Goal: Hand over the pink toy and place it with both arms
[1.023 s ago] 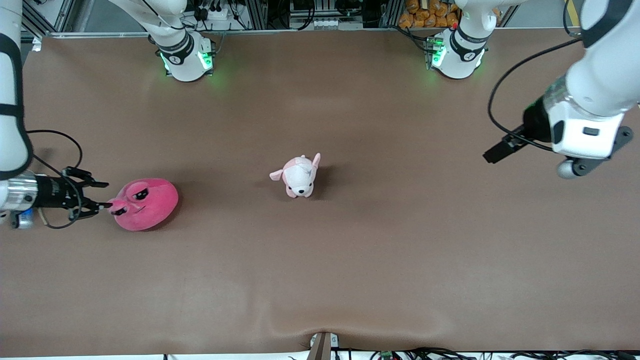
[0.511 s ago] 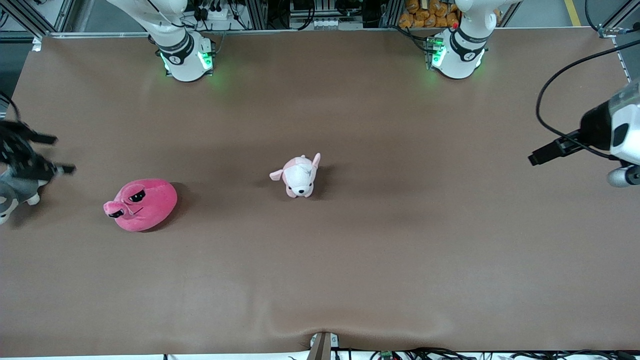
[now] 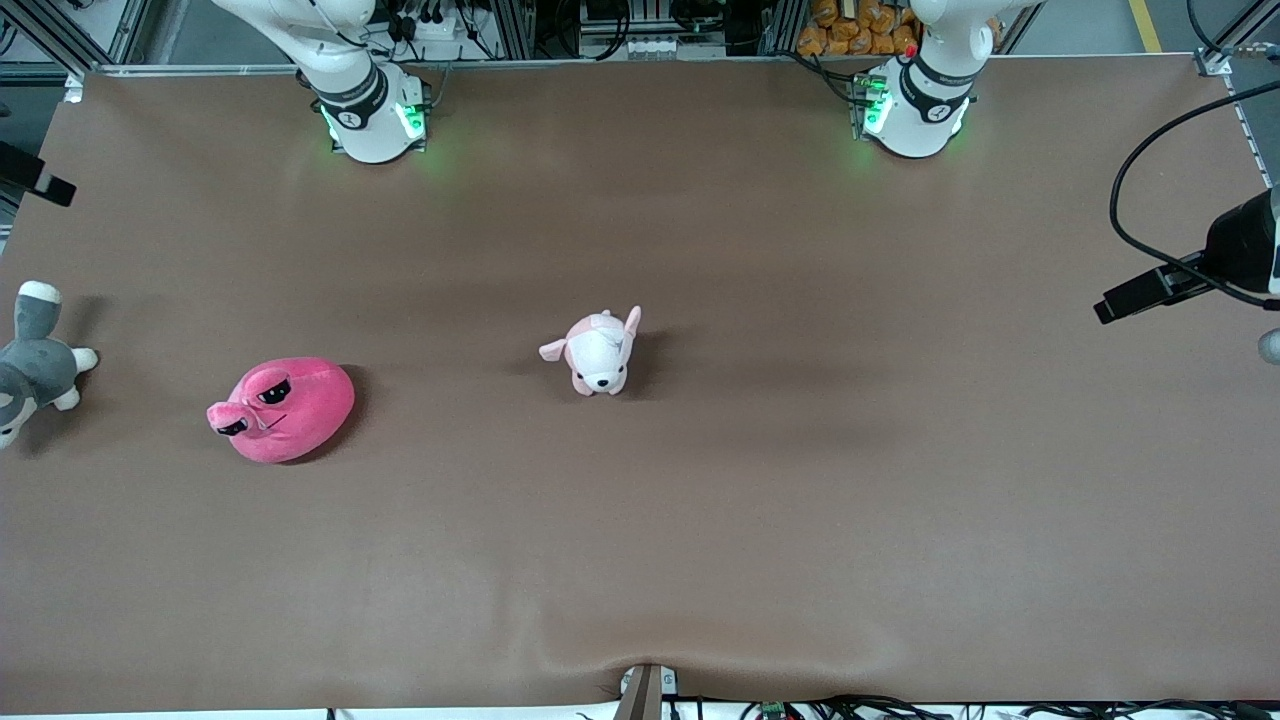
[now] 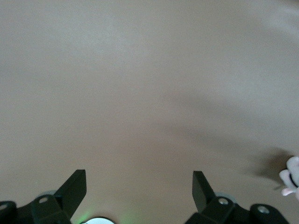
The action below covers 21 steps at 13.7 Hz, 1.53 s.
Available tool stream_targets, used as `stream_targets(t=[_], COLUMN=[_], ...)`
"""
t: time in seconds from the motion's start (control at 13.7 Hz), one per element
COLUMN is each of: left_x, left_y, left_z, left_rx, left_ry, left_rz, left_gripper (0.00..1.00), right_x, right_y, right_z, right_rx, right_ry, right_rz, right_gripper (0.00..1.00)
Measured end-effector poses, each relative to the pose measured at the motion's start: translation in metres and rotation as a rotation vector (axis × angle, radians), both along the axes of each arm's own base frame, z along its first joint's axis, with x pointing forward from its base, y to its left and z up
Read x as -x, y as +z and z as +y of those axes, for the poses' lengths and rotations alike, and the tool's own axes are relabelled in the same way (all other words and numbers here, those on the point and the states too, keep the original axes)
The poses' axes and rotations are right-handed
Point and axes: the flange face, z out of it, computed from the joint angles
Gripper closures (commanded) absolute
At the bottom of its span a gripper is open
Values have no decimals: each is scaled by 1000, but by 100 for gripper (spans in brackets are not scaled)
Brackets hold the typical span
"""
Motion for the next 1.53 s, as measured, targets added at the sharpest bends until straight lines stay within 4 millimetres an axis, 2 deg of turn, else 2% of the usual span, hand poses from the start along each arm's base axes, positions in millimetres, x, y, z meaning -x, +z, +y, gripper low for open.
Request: stream_targets(t=[0.22,0.44,0.73,1.02,1.24,1.53], left_x=[34,72,108,120,119,115], left_y=[3,-5,-10,5,28,26], left_z=[-7,-14,-15,-33,-28,-20], left_rx=[-7,-13,-10,-28,-27,-26], left_ry=[-6,-40,-181,-237,-295,-301], left_rz=[19,4,-10,-49,-99,-94], left_gripper=[0,0,0,0,0,0], right_x=[3,13,14,13,13,13], right_y=[-20,-16,-14,-15,-15,-15], right_z=[4,19,11,13,16,15], right_rx=[-3,36,41,48,51,53], right_ry=[105,143,133,139,145,143], right_rz=[-28,-37,-53,-55,-55,-54], right_gripper=[0,0,0,0,0,0])
